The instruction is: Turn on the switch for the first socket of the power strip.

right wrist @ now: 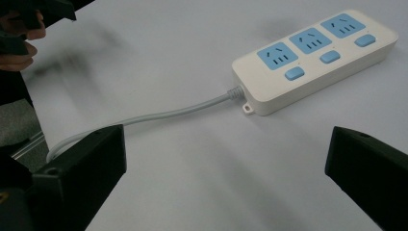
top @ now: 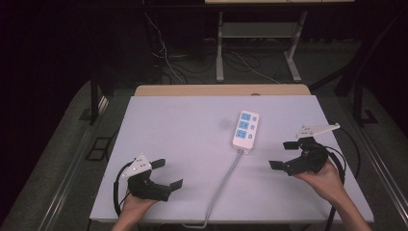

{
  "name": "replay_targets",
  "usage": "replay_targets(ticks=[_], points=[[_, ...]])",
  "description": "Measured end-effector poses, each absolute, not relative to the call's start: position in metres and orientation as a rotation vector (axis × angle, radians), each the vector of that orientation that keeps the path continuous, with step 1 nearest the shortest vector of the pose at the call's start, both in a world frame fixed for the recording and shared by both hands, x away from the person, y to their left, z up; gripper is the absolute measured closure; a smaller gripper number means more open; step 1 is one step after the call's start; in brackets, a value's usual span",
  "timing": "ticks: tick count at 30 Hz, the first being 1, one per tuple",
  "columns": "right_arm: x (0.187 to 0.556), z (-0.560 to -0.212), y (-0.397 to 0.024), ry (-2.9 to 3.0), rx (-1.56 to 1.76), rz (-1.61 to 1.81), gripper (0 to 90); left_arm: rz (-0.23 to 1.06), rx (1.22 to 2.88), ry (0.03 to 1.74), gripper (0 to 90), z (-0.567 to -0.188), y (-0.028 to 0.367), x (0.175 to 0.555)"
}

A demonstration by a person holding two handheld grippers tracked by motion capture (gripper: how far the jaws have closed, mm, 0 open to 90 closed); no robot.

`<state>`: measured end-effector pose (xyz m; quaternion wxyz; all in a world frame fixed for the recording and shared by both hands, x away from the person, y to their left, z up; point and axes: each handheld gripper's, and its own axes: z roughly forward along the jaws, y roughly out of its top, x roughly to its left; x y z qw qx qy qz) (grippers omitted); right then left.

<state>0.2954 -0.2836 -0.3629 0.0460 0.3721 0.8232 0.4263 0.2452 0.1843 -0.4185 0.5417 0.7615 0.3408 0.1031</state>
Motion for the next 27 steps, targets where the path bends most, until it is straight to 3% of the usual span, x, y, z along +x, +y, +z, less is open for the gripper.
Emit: replay_targets(ticks=[27], points=[[0.347,-0.346,-0.261,2.614,1.090,1.215,0.2,0.241,1.793,0.817,0.0,-0.419,0.188,0.246]])
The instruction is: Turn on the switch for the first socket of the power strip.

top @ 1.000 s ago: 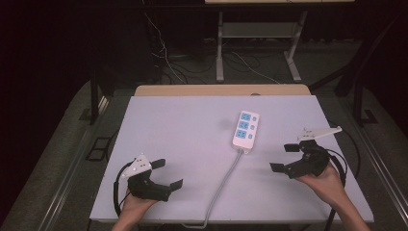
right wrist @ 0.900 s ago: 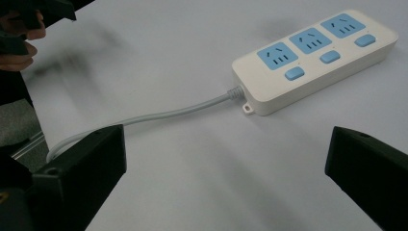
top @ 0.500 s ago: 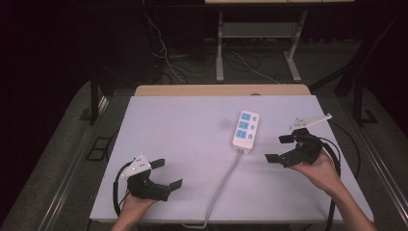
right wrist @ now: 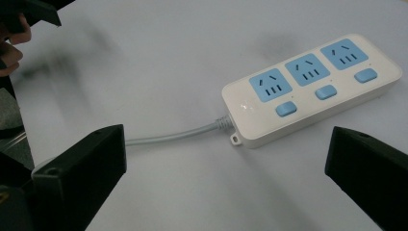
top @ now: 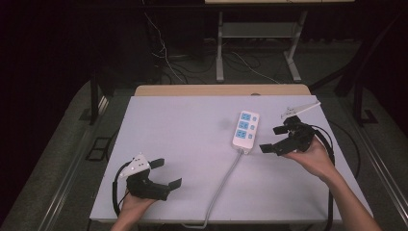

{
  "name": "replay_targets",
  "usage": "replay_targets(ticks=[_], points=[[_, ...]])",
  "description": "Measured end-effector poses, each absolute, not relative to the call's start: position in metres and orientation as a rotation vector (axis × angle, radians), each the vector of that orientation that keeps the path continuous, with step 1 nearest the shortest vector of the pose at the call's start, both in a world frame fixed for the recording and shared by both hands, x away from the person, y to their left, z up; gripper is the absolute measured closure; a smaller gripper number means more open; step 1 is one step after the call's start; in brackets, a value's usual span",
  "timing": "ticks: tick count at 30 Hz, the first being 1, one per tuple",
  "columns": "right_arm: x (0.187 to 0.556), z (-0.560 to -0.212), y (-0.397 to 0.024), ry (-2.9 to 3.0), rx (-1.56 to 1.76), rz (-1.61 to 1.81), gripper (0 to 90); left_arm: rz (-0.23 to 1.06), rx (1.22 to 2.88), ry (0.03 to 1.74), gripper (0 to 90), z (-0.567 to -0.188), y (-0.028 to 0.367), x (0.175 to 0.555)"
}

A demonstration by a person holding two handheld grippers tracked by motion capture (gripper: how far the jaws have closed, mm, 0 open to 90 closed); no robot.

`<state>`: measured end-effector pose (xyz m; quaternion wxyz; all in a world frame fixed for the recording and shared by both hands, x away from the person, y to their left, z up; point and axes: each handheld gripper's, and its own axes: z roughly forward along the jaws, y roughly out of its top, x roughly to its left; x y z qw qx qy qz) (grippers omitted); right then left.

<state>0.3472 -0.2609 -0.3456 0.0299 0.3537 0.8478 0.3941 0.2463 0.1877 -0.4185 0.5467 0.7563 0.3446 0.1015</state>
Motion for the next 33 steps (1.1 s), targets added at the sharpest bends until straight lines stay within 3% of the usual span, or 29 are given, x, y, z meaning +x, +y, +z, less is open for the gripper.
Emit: replay_targets(ticks=[33], points=[[0.393,-0.345,-0.229,2.654,1.119,1.111,0.3,0.234,1.788,0.819,0.0,-0.419,0.188,0.247]])
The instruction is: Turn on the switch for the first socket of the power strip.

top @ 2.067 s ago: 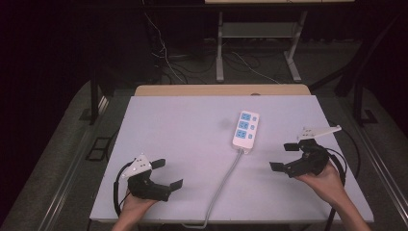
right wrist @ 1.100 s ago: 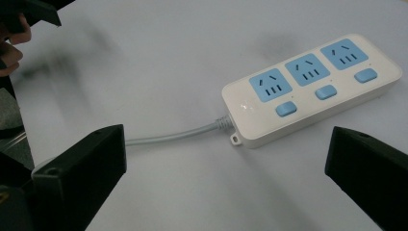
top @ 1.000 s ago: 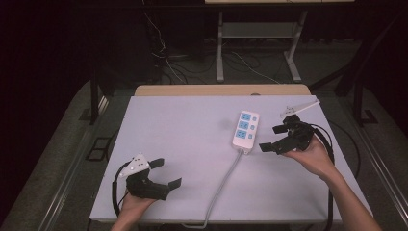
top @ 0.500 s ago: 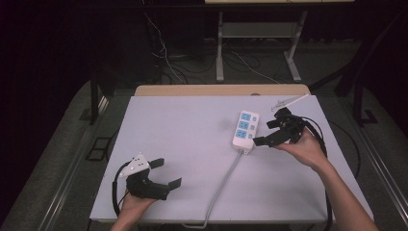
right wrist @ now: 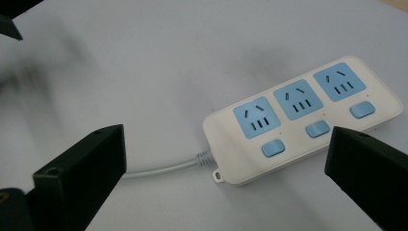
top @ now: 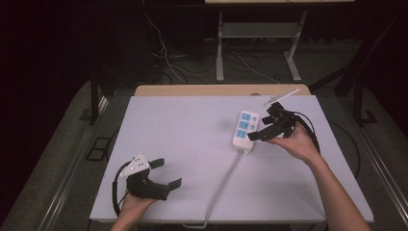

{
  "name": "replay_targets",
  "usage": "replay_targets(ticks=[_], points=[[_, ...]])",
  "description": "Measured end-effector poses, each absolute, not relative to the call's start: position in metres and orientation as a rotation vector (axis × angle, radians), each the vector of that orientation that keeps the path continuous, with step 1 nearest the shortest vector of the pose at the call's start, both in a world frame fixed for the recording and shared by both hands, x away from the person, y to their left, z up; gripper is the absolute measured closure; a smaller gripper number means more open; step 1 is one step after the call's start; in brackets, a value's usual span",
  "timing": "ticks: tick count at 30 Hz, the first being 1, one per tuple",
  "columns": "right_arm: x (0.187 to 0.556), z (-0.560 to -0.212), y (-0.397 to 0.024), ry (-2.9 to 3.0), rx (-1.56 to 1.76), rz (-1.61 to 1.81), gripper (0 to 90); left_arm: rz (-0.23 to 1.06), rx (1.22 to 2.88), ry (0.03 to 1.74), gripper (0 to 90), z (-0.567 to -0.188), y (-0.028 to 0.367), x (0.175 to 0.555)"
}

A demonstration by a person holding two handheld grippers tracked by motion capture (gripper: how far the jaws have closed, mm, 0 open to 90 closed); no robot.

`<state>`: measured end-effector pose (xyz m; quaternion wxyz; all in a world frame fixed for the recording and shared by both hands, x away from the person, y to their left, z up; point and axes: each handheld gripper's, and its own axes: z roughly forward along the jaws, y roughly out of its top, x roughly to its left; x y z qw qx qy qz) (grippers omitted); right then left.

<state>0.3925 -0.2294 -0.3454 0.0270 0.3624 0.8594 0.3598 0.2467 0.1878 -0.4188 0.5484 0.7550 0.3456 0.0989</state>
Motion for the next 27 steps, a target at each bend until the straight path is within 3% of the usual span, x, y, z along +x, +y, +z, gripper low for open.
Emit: replay_targets(ticks=[3,4,7,8,12,16,24,25,27], points=[[0.395,-0.347,-0.229,2.648,1.132,1.109,0.8,0.234,1.789,0.817,0.0,-0.419,0.188,0.247],[0.398,-0.349,-0.231,2.650,1.128,1.126,6.8,0.234,1.789,0.817,0.0,-0.419,0.188,0.247],[0.402,-0.351,-0.231,2.635,1.158,1.128,8.3,0.234,1.789,0.817,0.0,-0.419,0.188,0.247],[0.403,-0.352,-0.232,2.632,1.157,1.124,15.7,0.234,1.788,0.818,0.0,-0.419,0.188,0.247],[0.406,-0.355,-0.232,2.630,1.165,1.112,17.9,0.234,1.790,0.817,0.0,-0.419,0.188,0.247],[0.412,-0.361,-0.233,2.634,1.191,1.101,31.6,0.235,1.789,0.816,0.0,-0.419,0.188,0.247],[0.419,-0.369,-0.234,2.642,1.211,1.122,47.3,0.236,1.789,0.820,0.0,-0.419,0.189,0.248],[0.422,-0.371,-0.234,2.649,1.226,1.116,54.7,0.236,1.789,0.820,0.0,-0.419,0.189,0.248],[0.424,-0.374,-0.235,2.660,1.236,1.125,61.4,0.237,1.792,0.819,0.0,-0.419,0.189,0.248]])
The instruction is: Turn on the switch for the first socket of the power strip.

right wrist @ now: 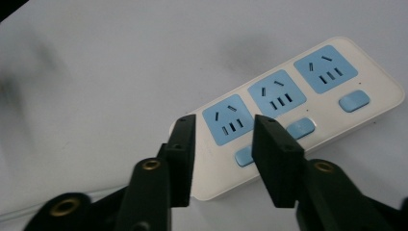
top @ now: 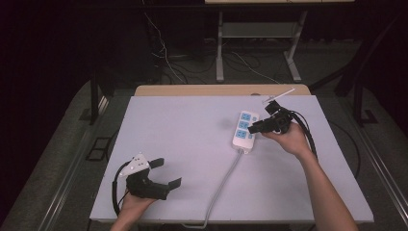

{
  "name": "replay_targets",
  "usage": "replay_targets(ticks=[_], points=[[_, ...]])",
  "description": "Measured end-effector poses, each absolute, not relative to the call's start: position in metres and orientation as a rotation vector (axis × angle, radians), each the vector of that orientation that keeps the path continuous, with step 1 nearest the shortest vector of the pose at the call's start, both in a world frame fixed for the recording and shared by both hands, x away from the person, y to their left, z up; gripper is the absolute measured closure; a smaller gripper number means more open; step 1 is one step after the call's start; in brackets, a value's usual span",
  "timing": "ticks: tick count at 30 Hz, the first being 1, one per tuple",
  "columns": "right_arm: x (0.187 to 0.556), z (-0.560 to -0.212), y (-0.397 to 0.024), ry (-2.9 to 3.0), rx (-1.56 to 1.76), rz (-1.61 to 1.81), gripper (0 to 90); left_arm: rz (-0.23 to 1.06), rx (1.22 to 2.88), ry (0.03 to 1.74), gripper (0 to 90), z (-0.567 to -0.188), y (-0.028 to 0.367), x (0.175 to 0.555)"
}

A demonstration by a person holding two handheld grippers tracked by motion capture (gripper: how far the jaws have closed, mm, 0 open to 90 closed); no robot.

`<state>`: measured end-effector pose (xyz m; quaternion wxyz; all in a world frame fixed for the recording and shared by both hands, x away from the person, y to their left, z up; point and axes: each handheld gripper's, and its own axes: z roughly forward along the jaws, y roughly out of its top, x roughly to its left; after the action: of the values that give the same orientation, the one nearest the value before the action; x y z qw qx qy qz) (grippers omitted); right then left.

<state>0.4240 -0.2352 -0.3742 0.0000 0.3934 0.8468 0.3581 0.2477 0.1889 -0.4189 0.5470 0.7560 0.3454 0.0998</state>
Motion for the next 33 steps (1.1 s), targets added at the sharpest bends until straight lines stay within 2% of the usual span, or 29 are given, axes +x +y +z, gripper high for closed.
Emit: replay_targets(ticks=[2,3,5,7,8,10,33], points=[[0.426,-0.377,-0.236,2.661,1.246,1.138,67.4,0.237,1.792,0.817,0.0,-0.419,0.189,0.248],[0.426,-0.377,-0.236,2.661,1.246,1.138,67.4,0.238,1.791,0.818,0.0,-0.419,0.189,0.248],[0.428,-0.380,-0.236,2.660,1.243,1.145,76.1,0.238,1.791,0.818,0.0,-0.419,0.189,0.248],[0.429,-0.381,-0.235,2.663,1.233,1.139,79.1,0.239,1.790,0.819,0.0,-0.419,0.189,0.248],[0.429,-0.382,-0.233,2.664,1.207,1.125,85.2,0.239,1.790,0.820,0.0,-0.419,0.189,0.248],[0.429,-0.384,-0.231,2.663,1.198,1.116,89.2,0.240,1.789,0.822,0.0,-0.419,0.190,0.248],[0.438,-0.412,-0.225,2.700,1.234,1.029,89.5,0.242,1.785,0.823,0.0,-0.419,0.192,0.248]])
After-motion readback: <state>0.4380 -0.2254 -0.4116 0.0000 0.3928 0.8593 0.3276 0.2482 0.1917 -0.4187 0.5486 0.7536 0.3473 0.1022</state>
